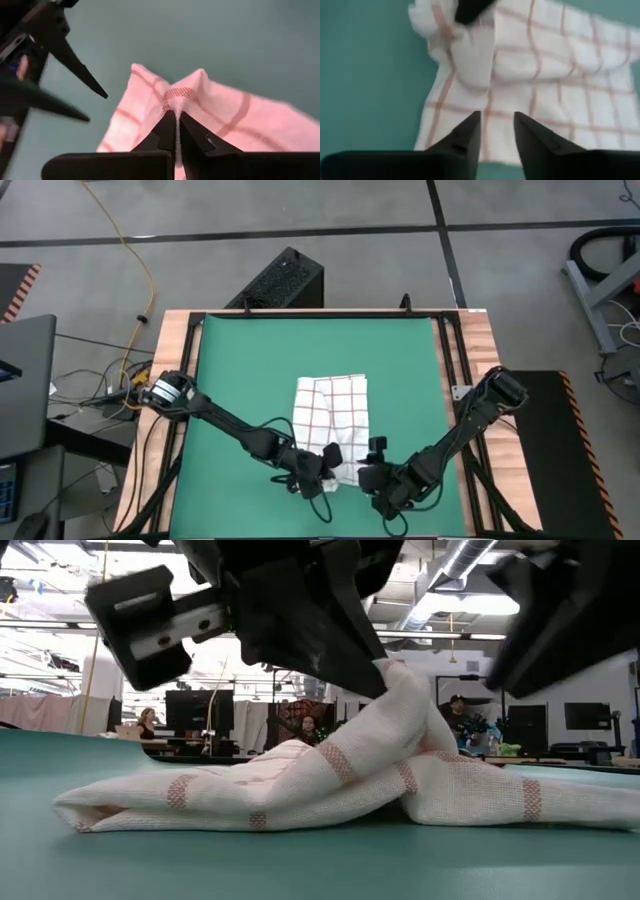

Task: Roll towel into tight, uniform cylinder
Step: Fold the white towel

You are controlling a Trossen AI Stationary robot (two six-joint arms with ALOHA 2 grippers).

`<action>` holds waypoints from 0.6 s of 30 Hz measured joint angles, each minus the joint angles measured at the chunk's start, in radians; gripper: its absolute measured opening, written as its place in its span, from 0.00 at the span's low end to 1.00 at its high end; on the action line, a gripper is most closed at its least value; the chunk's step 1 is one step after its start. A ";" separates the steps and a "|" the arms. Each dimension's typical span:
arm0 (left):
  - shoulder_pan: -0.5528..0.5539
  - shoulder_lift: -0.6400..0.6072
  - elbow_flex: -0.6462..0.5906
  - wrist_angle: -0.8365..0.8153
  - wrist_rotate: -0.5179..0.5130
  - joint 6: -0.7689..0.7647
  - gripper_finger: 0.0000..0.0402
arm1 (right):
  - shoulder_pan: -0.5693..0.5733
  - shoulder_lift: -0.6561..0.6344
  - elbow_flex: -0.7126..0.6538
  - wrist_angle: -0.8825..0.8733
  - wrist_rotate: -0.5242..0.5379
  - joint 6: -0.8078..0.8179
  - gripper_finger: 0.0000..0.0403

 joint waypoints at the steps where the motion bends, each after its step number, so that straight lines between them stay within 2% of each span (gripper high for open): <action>1: -0.004 0.000 0.000 -0.005 -0.013 0.027 0.00 | -0.006 -0.005 0.000 0.021 -0.004 -0.038 0.40; 5: -0.008 -0.001 0.000 -0.024 -0.036 0.088 0.00 | -0.037 -0.008 0.000 0.096 -0.026 -0.174 0.51; 8: -0.008 -0.002 0.000 -0.040 -0.082 0.150 0.00 | -0.072 -0.008 0.000 0.143 -0.093 -0.251 0.55; 13: -0.024 -0.002 0.000 -0.044 -0.191 0.312 0.00 | -0.138 -0.012 0.000 0.153 -0.218 -0.307 0.56; 18: -0.038 -0.006 0.001 -0.084 -0.309 0.401 0.00 | -0.163 -0.057 0.000 0.131 -0.247 -0.351 0.56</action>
